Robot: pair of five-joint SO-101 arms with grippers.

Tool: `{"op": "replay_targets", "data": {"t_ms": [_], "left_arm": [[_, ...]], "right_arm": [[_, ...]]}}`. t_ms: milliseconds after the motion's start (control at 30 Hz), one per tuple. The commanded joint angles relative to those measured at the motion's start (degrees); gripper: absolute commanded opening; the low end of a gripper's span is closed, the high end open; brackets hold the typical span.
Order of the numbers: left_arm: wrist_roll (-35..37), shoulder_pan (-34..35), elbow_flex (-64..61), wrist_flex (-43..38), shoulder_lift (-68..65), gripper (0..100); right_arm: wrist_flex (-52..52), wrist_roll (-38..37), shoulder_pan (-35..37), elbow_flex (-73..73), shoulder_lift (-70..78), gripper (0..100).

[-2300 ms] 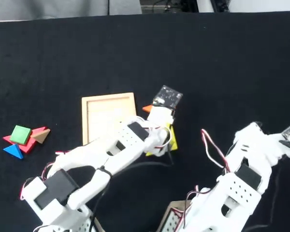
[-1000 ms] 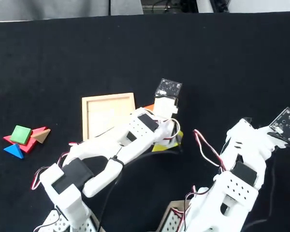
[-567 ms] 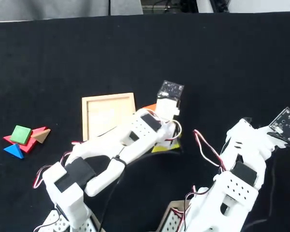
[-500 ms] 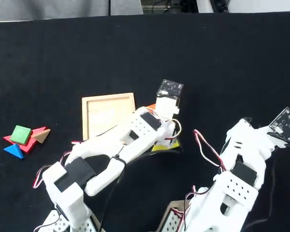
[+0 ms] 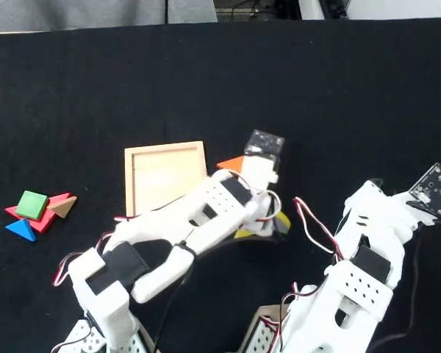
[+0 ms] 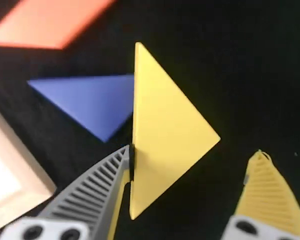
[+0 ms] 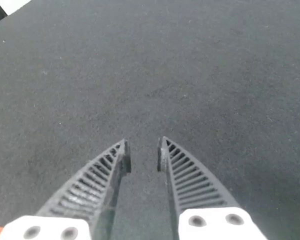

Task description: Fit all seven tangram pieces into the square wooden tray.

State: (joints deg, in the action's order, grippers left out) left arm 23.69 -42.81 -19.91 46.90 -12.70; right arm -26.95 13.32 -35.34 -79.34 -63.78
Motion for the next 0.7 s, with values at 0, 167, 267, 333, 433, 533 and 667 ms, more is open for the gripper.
{"op": "replay_targets", "data": {"t_ms": [0, 167, 267, 333, 433, 533, 667], "left_arm": [[0.2, 0.7, 2.2, -3.8, 0.6, 36], [0.2, 1.5, 6.1, -1.8, -4.6, 34], [0.2, 1.3, 11.1, 3.2, -7.6, 34], [0.2, 1.3, 14.4, 6.2, -10.1, 34], [0.2, 1.3, 20.4, 11.2, -14.7, 34], [0.4, 1.3, 27.1, 16.3, -19.3, 34], [0.3, 1.4, 33.2, 20.2, -23.6, 34]], "right_arm": [[0.9, -0.6, 1.0, 4.4, 0.3, 10.6], [0.9, -0.6, 1.0, 4.4, 0.3, 10.6], [0.9, -0.6, 1.0, 4.4, 0.3, 10.6], [0.9, -0.6, 1.0, 4.3, 0.3, 10.6], [0.9, -0.6, 1.0, 4.3, 0.3, 10.6], [0.9, -0.6, 1.0, 4.3, 0.3, 10.6], [0.9, -0.6, 1.0, 4.3, 0.3, 10.6]]}}
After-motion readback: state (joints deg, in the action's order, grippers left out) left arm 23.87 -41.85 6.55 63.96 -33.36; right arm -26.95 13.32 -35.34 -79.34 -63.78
